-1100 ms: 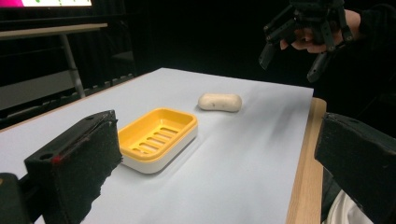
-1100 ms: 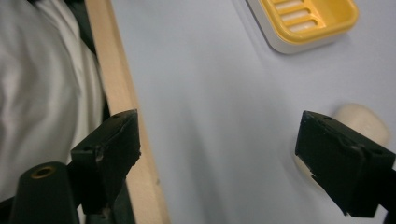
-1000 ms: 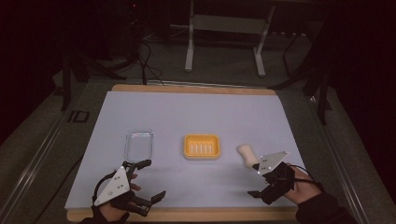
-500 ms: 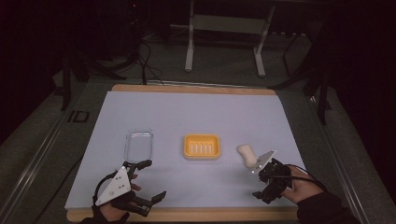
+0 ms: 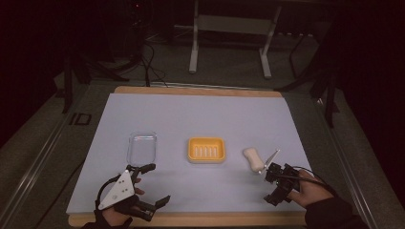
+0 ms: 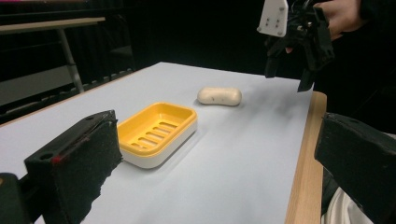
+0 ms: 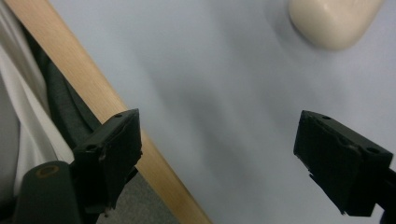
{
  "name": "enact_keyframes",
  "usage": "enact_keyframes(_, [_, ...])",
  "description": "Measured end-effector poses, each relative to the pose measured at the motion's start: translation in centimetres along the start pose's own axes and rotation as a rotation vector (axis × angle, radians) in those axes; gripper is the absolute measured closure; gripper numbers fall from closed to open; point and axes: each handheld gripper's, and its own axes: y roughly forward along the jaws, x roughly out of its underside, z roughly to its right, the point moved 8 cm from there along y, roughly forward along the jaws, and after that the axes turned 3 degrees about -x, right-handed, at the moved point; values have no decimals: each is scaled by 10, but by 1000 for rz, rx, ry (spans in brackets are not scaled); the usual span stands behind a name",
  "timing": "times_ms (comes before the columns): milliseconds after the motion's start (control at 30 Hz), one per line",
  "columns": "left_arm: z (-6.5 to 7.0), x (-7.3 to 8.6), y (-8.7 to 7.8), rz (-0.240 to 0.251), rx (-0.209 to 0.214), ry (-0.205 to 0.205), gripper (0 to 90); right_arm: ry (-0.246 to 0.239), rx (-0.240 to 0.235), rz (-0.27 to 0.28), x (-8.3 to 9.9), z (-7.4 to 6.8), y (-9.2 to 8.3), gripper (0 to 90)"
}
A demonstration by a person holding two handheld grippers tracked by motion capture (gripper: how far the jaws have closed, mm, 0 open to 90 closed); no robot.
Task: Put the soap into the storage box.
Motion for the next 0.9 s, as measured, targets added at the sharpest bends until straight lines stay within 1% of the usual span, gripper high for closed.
enact_keyframes(133, [0, 0, 0, -1, -1, 0, 5, 53, -1, -32, 4, 4, 4, 147])
enact_keyframes(200, [0, 0, 0, -1, -3, -1, 5, 90, 1, -46, 6, 5, 5, 148])
enact_keyframes(267, [0, 0, 0, -3, -3, -2, 5, 110, 9, -59, 8, 7, 7, 148])
enact_keyframes(367, [0, 1, 0, -3, -2, -3, 5, 145, 35, -63, 9, 13, 8, 145])
enact_keyframes(500, [0, 1, 0, -8, -4, -2, 5, 204, 31, -64, 11, 17, 11, 141])
enact_keyframes(567, [0, 1, 0, -9, -5, -3, 5, 225, 27, -74, 12, 19, 12, 141])
enact_keyframes(600, [-1, 1, 0, -9, -6, -3, 5, 232, 27, -78, 12, 19, 13, 141])
enact_keyframes(700, [-1, 1, 0, -9, -6, -4, 5, 241, 53, -75, 10, 20, 13, 141])
enact_keyframes(767, [-1, 2, 0, -10, -9, -4, 5, 256, 49, -64, 7, 21, 14, 140])
enact_keyframes(867, [-1, 2, 0, -10, -10, -7, 5, 278, 59, -51, 2, 23, 13, 133])
enact_keyframes(900, [-1, 2, 0, -10, -9, -7, 5, 285, 53, -48, 0, 24, 13, 133])
